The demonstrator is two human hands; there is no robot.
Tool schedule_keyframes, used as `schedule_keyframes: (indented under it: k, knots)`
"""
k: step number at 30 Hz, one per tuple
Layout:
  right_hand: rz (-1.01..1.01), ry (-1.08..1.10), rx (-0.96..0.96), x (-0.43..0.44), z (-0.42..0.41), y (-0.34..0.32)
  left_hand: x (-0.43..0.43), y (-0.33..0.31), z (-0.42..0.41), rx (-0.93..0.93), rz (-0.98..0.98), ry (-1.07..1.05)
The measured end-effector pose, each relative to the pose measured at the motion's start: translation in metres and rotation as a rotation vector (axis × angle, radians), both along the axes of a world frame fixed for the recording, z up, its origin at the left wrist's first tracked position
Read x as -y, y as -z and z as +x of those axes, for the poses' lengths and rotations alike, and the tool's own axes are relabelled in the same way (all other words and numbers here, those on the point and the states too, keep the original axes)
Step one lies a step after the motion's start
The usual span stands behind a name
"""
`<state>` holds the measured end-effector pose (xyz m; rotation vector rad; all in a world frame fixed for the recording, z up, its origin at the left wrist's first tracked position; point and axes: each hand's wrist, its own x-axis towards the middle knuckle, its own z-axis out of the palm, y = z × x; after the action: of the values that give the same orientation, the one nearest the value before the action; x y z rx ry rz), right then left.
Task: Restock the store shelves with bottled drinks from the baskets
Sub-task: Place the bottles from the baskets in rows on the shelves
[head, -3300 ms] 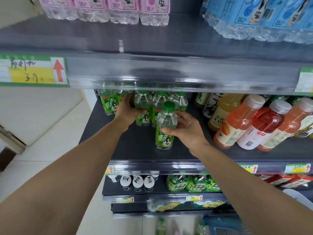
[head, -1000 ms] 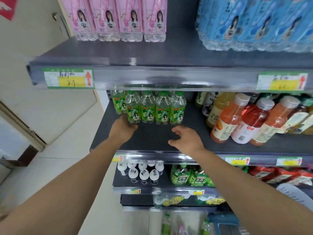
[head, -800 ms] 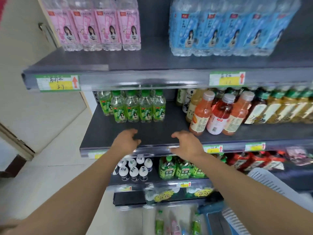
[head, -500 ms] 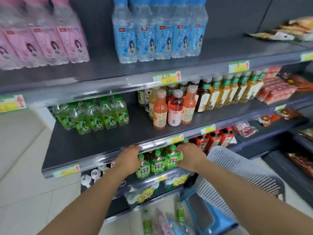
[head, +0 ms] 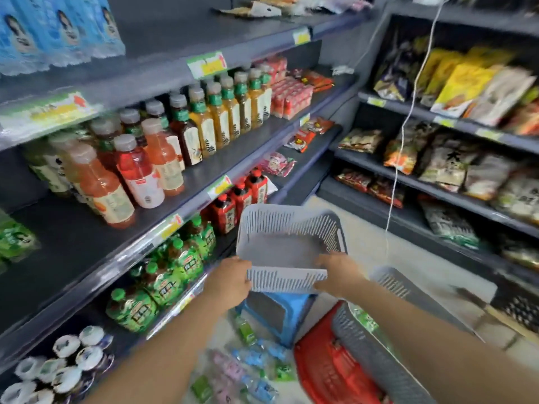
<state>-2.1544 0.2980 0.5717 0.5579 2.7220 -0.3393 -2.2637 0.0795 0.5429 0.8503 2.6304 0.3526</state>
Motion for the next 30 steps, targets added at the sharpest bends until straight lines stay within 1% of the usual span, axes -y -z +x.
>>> schedule_keyframes:
  k: [3, 9, 13, 17, 19, 23, 25, 27, 30]
  knots:
    - [-0.029, 0.154, 0.022, -0.041, 0.042, 0.016, -0.053, 0.016, 0.018, 0.026, 0.003, 0.092]
    - [-0.101, 0.377, 0.089, -0.121, 0.116, 0.057, -0.161, 0.054, 0.061, 0.066, -0.003, 0.263]
    - [-0.125, 0.463, 0.138, -0.168, 0.156, 0.091, -0.229, 0.085, 0.089, 0.094, -0.02, 0.375]
    - [-0.144, 0.524, 0.203, -0.205, 0.189, 0.127, -0.285, 0.119, 0.113, 0.082, -0.075, 0.473]
    - [-0.168, 0.555, 0.226, -0.22, 0.201, 0.146, -0.31, 0.135, 0.123, 0.107, -0.104, 0.506]
    - [-0.199, 0.614, 0.286, -0.246, 0.221, 0.183, -0.353, 0.173, 0.139, 0.183, -0.156, 0.555]
    - [-0.211, 0.595, 0.317, -0.249, 0.225, 0.193, -0.362, 0.184, 0.145, 0.205, -0.171, 0.578]
    - [-0.259, 0.652, 0.37, -0.268, 0.243, 0.229, -0.395, 0.221, 0.164, 0.245, -0.224, 0.616]
    - [-0.298, 0.738, 0.369, -0.266, 0.249, 0.243, -0.405, 0.235, 0.175, 0.273, -0.248, 0.652]
